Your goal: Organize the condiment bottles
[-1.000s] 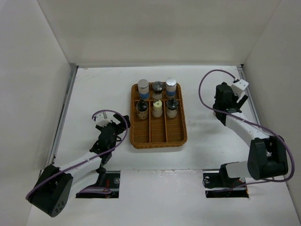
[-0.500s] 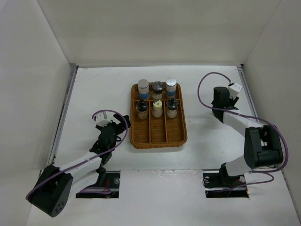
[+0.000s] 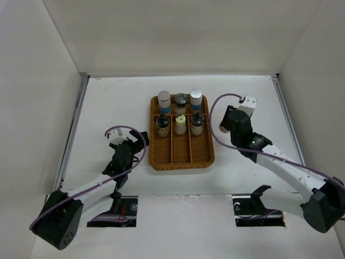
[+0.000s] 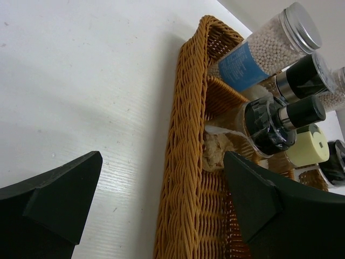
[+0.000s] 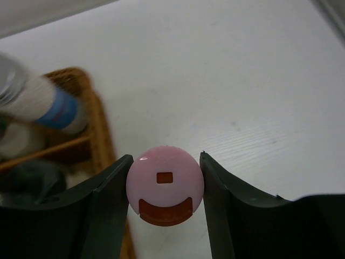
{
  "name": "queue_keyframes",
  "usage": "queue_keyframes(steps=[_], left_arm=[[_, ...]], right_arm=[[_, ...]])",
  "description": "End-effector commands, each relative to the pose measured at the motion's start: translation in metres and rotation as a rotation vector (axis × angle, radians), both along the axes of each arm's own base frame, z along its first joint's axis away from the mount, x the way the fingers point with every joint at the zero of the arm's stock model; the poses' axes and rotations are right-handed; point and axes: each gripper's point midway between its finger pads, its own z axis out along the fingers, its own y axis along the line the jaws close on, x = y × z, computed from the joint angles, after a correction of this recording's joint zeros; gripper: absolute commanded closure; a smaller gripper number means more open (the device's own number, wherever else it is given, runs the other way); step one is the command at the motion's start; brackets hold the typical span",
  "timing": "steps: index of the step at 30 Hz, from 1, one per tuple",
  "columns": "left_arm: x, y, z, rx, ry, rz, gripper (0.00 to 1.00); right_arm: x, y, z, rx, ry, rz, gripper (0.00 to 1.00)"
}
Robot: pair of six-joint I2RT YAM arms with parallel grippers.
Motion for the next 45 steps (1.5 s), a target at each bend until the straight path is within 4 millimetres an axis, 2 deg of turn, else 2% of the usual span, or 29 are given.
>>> queue_keyframes(steps=[1,6,10,13,16,21,25,28,31,33,40,43,45], left_arm=[[0.007,0.000,0.018,-0.026,-0.054,0.010,0.00],[0.010,-0.002,0.016,-0.013,-0.040,0.009,0.00],[0.011,-0.002,0.022,-0.017,-0.059,0.014,0.00],[0.012,-0.003,0.021,-0.012,-0.050,0.010,0.00],[0.011,-0.001,0.019,-0.012,-0.050,0.019,0.00],[0.010,0.005,0.018,-0.009,-0.031,0.035,0.00],[0.013,0.013,0.020,0.013,-0.013,0.067,0.00],[0.013,0.020,0.013,0.029,0.023,0.100,0.00],[0.015,0.028,0.006,0.051,0.077,0.138,0.00],[0.015,0.030,0.002,0.057,0.105,0.148,0.00],[0.015,0.029,0.001,0.064,0.139,0.150,0.00],[0.017,0.032,0.004,0.066,0.145,0.162,0.00],[0.017,0.032,0.011,0.075,0.155,0.163,0.00]], right_arm=[[-0.030,0.043,0.000,-0.037,0.052,0.172,0.57],[-0.071,0.126,0.013,0.020,0.039,0.466,0.58],[-0.092,0.188,0.027,0.094,0.004,0.663,0.58],[-0.093,0.222,0.033,0.111,-0.032,0.746,0.58],[-0.087,0.243,0.028,0.069,-0.044,0.787,0.57],[-0.078,0.260,0.006,0.030,-0.034,0.808,0.57],[-0.074,0.265,-0.016,-0.005,-0.004,0.813,0.56],[-0.075,0.267,-0.032,-0.022,0.019,0.818,0.55],[-0.077,0.269,-0.044,-0.028,0.040,0.821,0.44],[-0.075,0.270,-0.045,-0.034,0.036,0.821,0.36],[-0.077,0.268,-0.022,-0.013,-0.019,0.833,0.14],[-0.077,0.258,0.007,0.003,-0.083,0.820,0.00],[-0.076,0.248,0.032,0.045,-0.145,0.796,0.00]])
